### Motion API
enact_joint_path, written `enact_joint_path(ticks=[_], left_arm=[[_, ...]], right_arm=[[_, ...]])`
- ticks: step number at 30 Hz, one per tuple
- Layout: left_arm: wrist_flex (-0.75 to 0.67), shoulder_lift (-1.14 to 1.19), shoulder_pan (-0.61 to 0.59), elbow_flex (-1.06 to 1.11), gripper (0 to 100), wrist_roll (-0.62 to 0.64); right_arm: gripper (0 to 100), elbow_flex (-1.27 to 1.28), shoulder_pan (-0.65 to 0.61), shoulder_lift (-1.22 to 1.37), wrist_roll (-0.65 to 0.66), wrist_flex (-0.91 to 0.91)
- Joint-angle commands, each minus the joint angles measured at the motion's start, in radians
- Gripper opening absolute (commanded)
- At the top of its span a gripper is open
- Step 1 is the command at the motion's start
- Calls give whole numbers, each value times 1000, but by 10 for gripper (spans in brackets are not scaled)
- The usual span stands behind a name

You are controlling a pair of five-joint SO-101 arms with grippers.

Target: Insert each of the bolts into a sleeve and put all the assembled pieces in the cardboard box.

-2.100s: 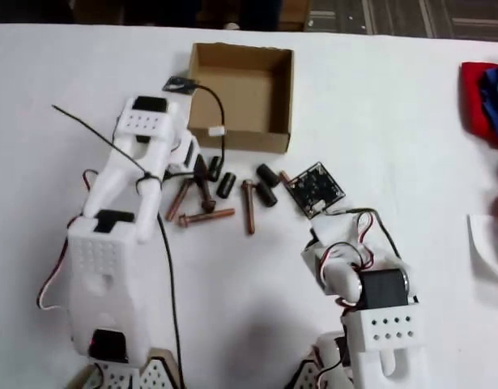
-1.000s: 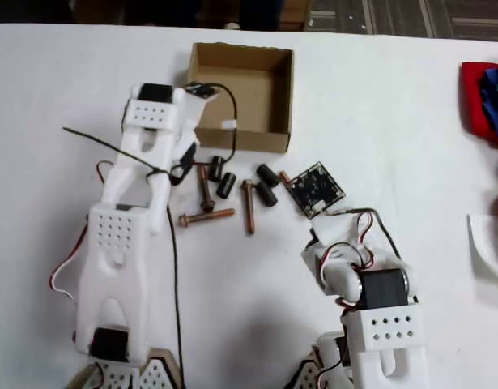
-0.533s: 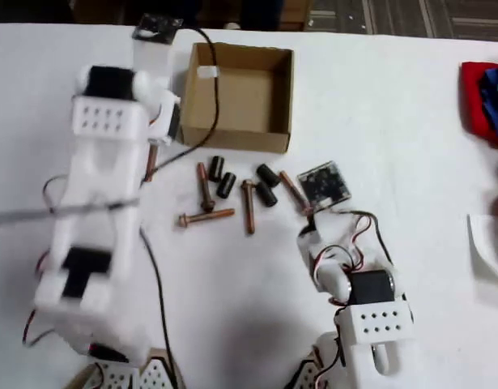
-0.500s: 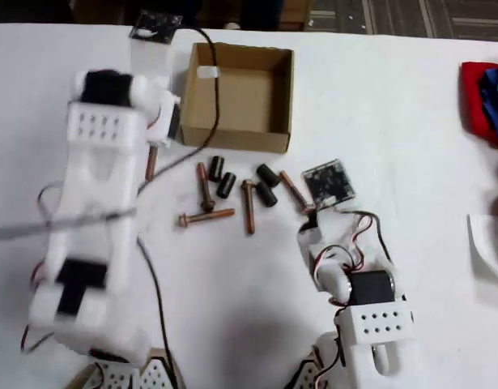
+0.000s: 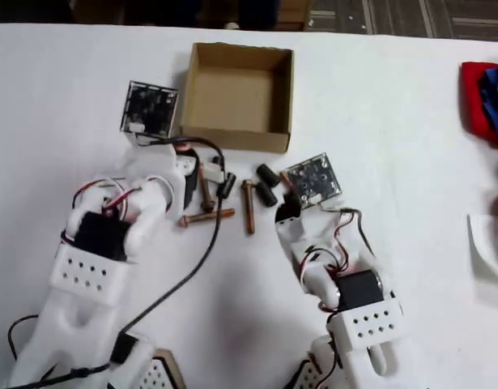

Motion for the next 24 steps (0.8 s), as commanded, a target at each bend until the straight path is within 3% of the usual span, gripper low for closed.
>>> enact_joint_path(ticks=[1, 13, 18, 24], left_arm=[[-38, 15, 0, -5, 26, 18], [-34, 32, 0, -4, 26, 18], [-189, 31, 11, -1, 26, 54], [-256, -115, 49, 5, 26, 295]], right_arm=[[22, -55, -8, -2, -2, -19], [23, -52, -18, -4, -8, -47], [23, 68, -10, -5, -9, -303], [23, 255, -16, -133, -44, -576]])
